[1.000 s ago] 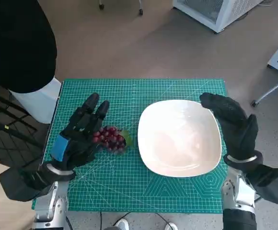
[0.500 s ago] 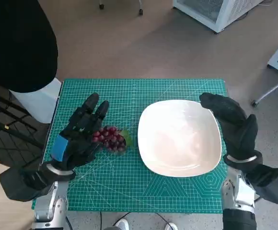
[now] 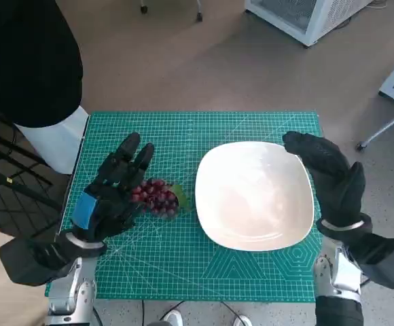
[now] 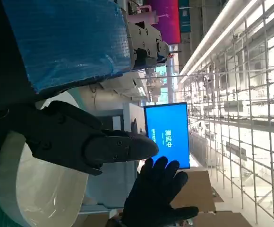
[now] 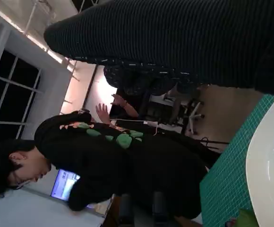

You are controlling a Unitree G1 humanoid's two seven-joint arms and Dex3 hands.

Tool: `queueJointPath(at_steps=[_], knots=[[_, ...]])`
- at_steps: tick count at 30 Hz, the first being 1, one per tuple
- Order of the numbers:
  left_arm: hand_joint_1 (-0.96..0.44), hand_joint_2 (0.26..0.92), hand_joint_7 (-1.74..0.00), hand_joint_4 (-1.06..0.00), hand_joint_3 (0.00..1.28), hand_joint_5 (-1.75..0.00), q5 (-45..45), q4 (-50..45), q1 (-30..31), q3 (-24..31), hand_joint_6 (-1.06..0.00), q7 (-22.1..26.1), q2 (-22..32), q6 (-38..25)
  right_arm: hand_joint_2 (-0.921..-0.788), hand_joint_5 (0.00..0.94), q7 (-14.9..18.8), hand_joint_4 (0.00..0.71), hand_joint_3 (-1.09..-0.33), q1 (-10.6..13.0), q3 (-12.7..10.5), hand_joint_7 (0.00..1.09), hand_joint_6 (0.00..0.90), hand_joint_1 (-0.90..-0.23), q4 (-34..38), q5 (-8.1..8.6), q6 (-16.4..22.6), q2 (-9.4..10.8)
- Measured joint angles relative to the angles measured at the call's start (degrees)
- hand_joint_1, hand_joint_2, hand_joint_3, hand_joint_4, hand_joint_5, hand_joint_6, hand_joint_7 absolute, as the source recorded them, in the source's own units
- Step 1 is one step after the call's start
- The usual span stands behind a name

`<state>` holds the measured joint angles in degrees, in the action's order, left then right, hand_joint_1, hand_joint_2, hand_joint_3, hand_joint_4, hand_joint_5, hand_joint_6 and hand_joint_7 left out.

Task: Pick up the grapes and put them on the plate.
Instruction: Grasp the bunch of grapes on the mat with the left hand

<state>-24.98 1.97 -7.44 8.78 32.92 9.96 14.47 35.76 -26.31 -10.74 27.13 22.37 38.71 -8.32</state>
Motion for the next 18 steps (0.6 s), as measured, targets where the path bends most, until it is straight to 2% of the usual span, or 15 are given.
queueJointPath(at_steps=[7, 12, 18], knots=[[-0.58, 0.921, -0.01, -0.18, 0.20, 0.00, 3.6, -1.3, 0.5, 0.1, -0.25, -1.6, 1.6, 0.6, -0.921, 0.000, 0.0, 0.361, -0.631, 0.0, 0.0, 0.00, 0.269, -0.501, -0.2, 0.01, -0.1, 0.0], [-0.59, 0.908, -0.01, -0.15, 0.07, 0.00, 15.2, -2.9, 0.9, 0.3, -0.24, -5.1, 6.3, 2.7, -0.921, 0.001, 0.1, 0.361, -0.631, 0.0, 0.0, 0.00, 0.269, -0.500, -0.2, 0.04, -0.1, 0.0], [-0.60, 0.842, 0.00, -0.09, 0.01, 0.00, 29.5, -7.3, 1.5, 0.3, -0.21, -9.6, 11.7, 2.2, -0.921, 0.001, 0.1, 0.362, -0.631, 0.0, -0.1, 0.00, 0.270, -0.500, -0.2, 0.04, -0.1, -0.2]])
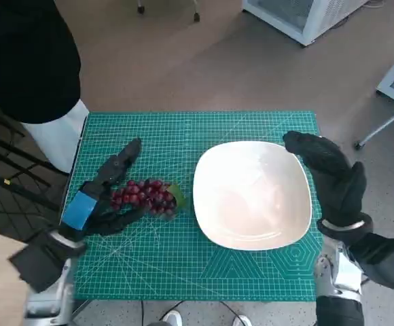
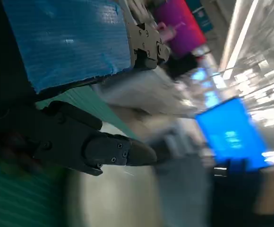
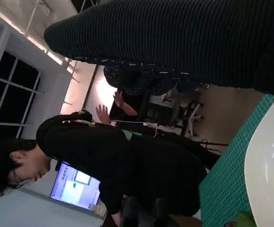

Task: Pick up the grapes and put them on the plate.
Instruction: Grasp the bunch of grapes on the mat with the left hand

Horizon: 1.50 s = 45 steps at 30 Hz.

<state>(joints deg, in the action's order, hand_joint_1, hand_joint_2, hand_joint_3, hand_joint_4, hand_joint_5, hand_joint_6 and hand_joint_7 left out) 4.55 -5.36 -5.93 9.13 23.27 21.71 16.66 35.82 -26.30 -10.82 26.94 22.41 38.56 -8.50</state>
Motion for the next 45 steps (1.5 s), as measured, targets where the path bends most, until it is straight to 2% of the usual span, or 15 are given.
queueJointPath(at_steps=[4, 9, 14, 19, 26, 45], knots=[[-0.55, 0.781, 0.00, -0.05, 0.00, 0.00, 9.9, -5.1, 0.8, -0.5, -0.19, -2.1, 2.7, -4.0, -0.921, 0.001, 0.0, 0.363, -0.632, 0.0, 0.0, 0.00, 0.270, -0.500, 0.0, 0.00, 0.0, 0.0], [-0.48, 0.730, 0.00, -0.02, 0.00, 0.00, 19.8, -11.5, 1.5, -2.7, -0.19, -2.6, 3.8, -13.8, -0.921, 0.001, 0.2, 0.362, -0.633, 0.1, 0.1, 0.00, 0.270, -0.500, 0.0, 0.01, -0.2, 0.0], [-0.47, 0.711, 0.00, -0.02, 0.00, 0.00, 26.3, -13.6, 1.5, -5.9, -0.20, -2.4, 3.8, -22.2, -0.921, 0.001, 0.4, 0.362, -0.633, 0.1, 0.2, 0.00, 0.270, -0.500, -0.2, 0.02, -0.5, 0.0], [-0.49, 0.709, 0.00, -0.02, 0.00, 0.00, 31.5, -13.7, 1.5, -9.5, -0.20, -2.5, 3.8, -27.4, -0.921, 0.001, 0.4, 0.363, -0.633, 0.3, 0.2, 0.00, 0.270, -0.500, -0.5, 0.04, -0.7, -0.1], [-0.50, 0.715, 0.00, -0.02, 0.00, 0.00, 36.1, -12.5, 0.8, -13.4, -0.21, -2.7, 3.7, -31.5, -0.921, 0.001, 0.5, 0.363, -0.632, 0.6, 0.2, 0.00, 0.271, -0.502, -0.9, 0.05, -0.8, -0.1], [-0.46, 0.723, 0.00, -0.01, 0.00, 0.00, 36.1, -4.3, -4.7, -17.8, -0.20, -2.1, 3.5, -36.5, -0.921, 0.000, 0.5, 0.361, -0.637, 1.2, 0.1, 0.00, 0.269, -0.502, -1.7, 0.05, -1.1, -0.3]])
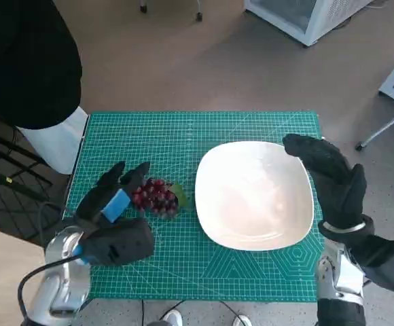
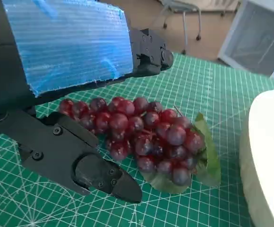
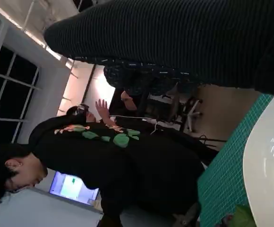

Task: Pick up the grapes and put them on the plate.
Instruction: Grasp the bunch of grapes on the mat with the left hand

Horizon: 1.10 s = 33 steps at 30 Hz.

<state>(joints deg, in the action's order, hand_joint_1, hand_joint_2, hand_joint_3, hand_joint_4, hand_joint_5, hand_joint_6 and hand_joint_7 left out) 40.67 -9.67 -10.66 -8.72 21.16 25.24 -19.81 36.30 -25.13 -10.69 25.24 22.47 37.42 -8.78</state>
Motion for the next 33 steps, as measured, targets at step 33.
queueJointPath(at_steps=[33], knots=[[-0.36, 0.730, -0.01, 0.00, 0.00, 0.00, -0.5, 32.1, -19.7, -10.7, -0.19, -1.0, -3.1, -1.3, -0.921, 0.000, 0.0, 0.360, -0.638, 0.6, 0.1, 0.00, 0.268, -0.502, -0.3, -0.08, -0.7, -0.1]])
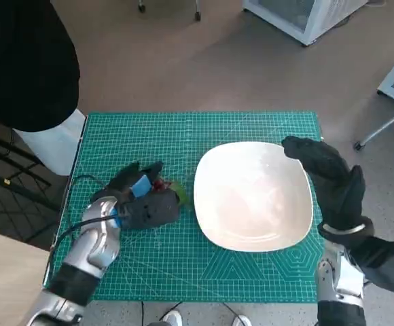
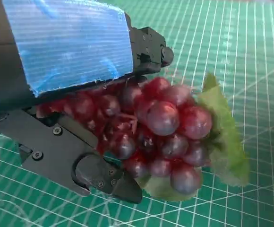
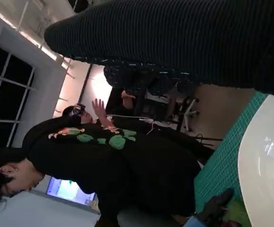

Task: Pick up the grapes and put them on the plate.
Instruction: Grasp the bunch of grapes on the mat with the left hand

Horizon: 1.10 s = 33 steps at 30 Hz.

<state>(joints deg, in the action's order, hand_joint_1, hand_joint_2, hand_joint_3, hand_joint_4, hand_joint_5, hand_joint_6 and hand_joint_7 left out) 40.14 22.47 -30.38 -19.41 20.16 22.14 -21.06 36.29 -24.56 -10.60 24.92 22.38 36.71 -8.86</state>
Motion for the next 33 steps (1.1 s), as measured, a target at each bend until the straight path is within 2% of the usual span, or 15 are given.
queueJointPath(at_steps=[17, 25, 27, 28, 29, 31, 32, 33], knots=[[-0.26, 0.731, -0.03, -0.13, 0.00, -0.02, -2.6, 5.3, -2.5, -0.7, -0.31, -0.8, 0.0, 2.1, -0.921, 0.001, 0.0, 0.360, -0.633, 0.3, -0.3, 0.00, 0.270, -0.519, -0.2, 0.04, -0.3, -0.1], [-0.18, 0.743, -0.03, -0.23, 0.00, -0.02, -3.8, 5.7, -2.6, -0.6, -0.39, -1.4, -0.1, 1.7, -0.921, 0.000, 0.0, 0.358, -0.636, 0.3, -0.3, 0.00, 0.268, -0.519, -0.2, 0.00, -0.4, -0.1], [-0.16, 0.754, -0.03, -0.29, 0.01, -0.03, -4.0, 5.8, -2.7, -0.6, -0.43, -1.5, -0.2, 1.5, -0.921, 0.000, 0.0, 0.358, -0.637, 0.3, -0.3, 0.00, 0.267, -0.518, -0.2, -0.01, -0.5, -0.1], [-0.14, 0.763, -0.03, -0.32, 0.01, -0.16, -4.1, 5.8, -2.7, -0.6, -0.47, -1.6, -0.2, 1.4, -0.921, 0.000, 0.0, 0.358, -0.637, 0.3, -0.3, 0.00, 0.267, -0.518, -0.2, -0.01, -0.6, -0.1], [-0.11, 0.775, -0.03, -0.34, 0.01, -0.38, -4.2, 5.8, -2.8, -0.7, -0.51, -1.6, -0.2, 1.3, -0.921, 0.000, 0.0, 0.358, -0.637, 0.3, -0.3, 0.00, 0.267, -0.517, -0.3, -0.01, -0.6, -0.1], [-0.06, 0.797, -0.03, -0.34, 0.01, -0.97, -4.1, 5.8, -2.9, -0.9, -0.63, -1.7, -0.2, 1.3, -0.921, 0.000, 0.0, 0.358, -0.638, 0.3, -0.3, 0.00, 0.267, -0.517, -0.3, -0.02, -0.7, -0.1], [-0.05, 0.810, -0.10, -0.34, 0.01, -1.16, -4.1, 5.9, -3.0, -1.1, -0.66, -1.8, -0.1, 1.3, -0.921, 0.000, 0.0, 0.358, -0.638, 0.3, -0.3, 0.00, 0.267, -0.517, -0.3, -0.03, -0.8, -0.1], [-0.03, 0.828, -0.25, -0.37, 0.03, -1.25, -3.9, 5.9, -3.0, -1.3, -0.67, -1.9, -0.1, 1.3, -0.921, 0.000, 0.0, 0.358, -0.638, 0.3, -0.3, 0.00, 0.267, -0.517, -0.3, -0.03, -0.8, -0.1]])
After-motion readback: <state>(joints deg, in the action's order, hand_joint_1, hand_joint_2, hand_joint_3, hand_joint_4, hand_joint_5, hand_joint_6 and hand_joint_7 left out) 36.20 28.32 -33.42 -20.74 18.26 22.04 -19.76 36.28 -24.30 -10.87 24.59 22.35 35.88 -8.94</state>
